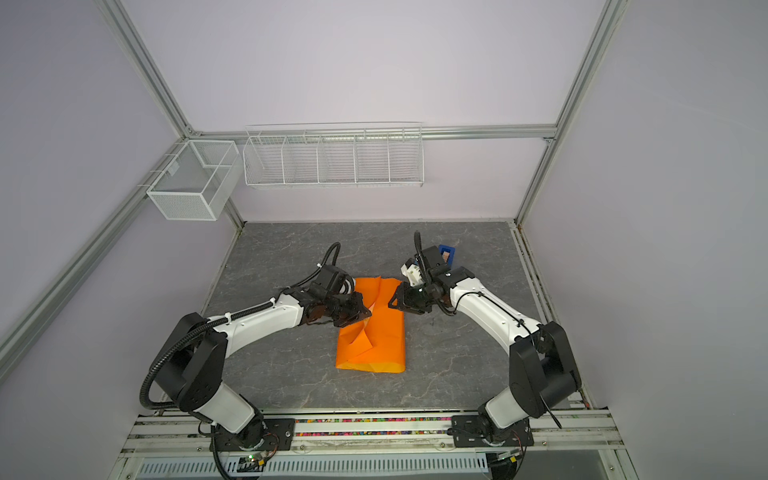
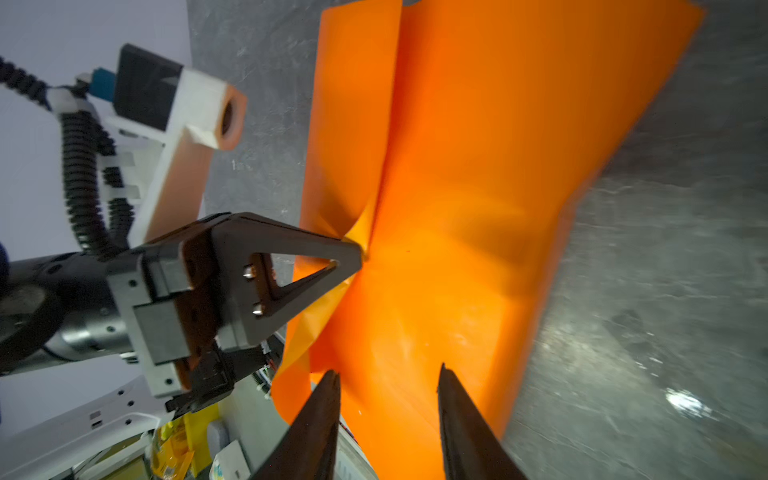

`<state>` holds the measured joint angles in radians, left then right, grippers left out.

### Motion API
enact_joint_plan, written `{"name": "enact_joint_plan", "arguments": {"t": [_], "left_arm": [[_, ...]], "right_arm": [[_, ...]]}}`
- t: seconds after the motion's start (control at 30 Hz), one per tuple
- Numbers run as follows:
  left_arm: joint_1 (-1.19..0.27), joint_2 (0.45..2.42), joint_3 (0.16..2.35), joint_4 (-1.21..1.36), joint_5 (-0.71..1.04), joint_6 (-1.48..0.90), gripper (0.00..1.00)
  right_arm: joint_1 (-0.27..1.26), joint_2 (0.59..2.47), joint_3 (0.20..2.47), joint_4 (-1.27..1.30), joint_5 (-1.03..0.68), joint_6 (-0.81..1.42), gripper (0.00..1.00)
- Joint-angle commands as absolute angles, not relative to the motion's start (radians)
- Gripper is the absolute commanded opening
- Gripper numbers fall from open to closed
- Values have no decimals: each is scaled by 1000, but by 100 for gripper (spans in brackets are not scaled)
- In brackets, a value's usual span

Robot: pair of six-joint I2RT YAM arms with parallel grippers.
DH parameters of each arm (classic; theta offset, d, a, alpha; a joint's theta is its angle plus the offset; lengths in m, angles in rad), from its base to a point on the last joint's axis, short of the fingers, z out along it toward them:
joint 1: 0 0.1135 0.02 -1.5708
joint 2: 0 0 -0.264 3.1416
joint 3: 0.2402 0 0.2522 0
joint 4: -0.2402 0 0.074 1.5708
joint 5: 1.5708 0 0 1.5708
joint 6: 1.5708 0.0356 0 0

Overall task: Wrap the gift box in paper
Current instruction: 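Press the left-held flap onto the right-held flap atop the box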

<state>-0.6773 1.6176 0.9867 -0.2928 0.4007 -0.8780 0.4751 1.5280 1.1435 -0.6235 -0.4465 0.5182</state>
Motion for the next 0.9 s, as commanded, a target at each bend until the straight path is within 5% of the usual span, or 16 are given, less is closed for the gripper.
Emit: {"name": "enact_joint_plan", "arguments": {"t": [0.0, 0.87], "left_arm": [[-683, 1654, 997, -348, 368, -868, 1], [-685, 1577, 1118, -469, 380, -850, 1]], "right_arm": [[457, 1560, 1126, -728, -409, 441, 43], [459, 1684, 1023, -604, -459, 445, 26]]}}
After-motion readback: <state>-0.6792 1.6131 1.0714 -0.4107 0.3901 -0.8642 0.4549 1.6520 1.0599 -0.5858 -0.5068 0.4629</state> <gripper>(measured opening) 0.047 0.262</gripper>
